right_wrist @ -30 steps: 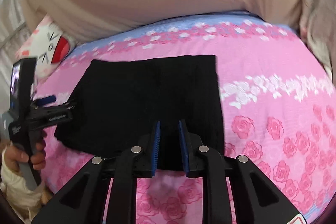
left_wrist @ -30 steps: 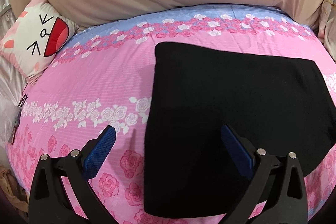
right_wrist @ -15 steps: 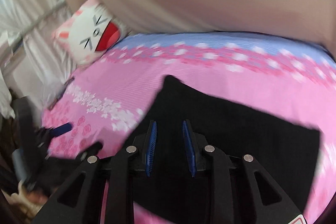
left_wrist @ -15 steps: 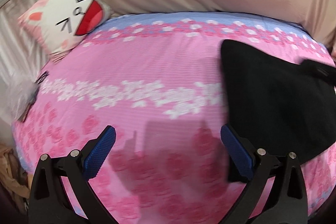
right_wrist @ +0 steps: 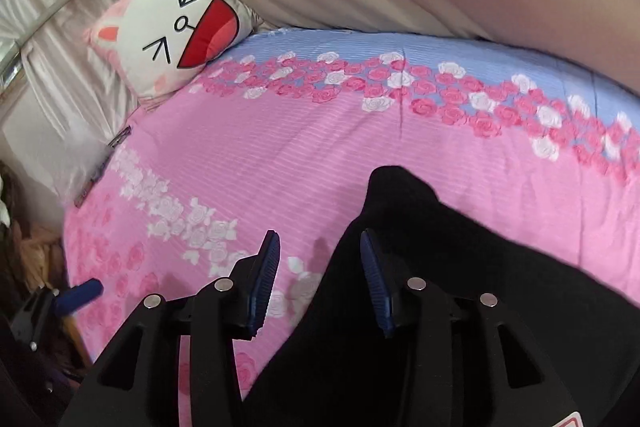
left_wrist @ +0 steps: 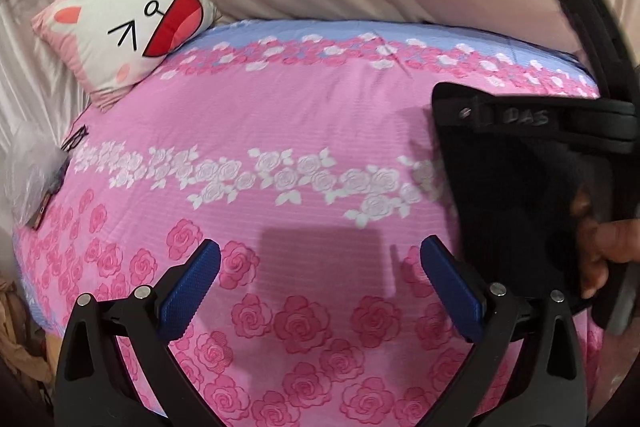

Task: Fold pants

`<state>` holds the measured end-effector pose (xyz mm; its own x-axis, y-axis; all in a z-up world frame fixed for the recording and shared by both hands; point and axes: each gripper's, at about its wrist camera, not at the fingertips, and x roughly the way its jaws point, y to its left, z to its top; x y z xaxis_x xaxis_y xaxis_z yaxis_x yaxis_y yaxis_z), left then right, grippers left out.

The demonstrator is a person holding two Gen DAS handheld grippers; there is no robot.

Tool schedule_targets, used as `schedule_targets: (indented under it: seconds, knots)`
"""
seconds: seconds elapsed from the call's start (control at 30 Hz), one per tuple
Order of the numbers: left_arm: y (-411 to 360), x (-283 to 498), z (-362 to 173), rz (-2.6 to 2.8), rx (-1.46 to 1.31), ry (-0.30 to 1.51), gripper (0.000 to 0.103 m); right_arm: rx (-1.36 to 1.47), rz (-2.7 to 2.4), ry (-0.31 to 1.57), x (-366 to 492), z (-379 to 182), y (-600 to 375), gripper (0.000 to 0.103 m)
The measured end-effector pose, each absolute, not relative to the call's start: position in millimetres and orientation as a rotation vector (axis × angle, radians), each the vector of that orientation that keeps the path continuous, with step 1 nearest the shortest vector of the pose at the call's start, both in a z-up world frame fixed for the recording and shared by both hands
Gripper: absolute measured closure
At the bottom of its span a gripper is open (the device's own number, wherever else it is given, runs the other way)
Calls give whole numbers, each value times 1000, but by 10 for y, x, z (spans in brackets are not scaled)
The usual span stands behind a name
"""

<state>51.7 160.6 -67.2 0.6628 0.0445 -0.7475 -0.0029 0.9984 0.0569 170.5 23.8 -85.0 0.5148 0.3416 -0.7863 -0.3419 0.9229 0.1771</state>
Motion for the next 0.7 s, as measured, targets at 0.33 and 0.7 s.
schedule_targets:
  seconds: [0.33, 0.7]
  knots:
    - [1606, 447, -651, 47, 58, 848, 5, 22, 338, 957, 2003, -773, 177, 89]
    - [1365, 507, -652, 27, 103, 851, 5, 86, 387, 871, 1846, -554, 42, 83]
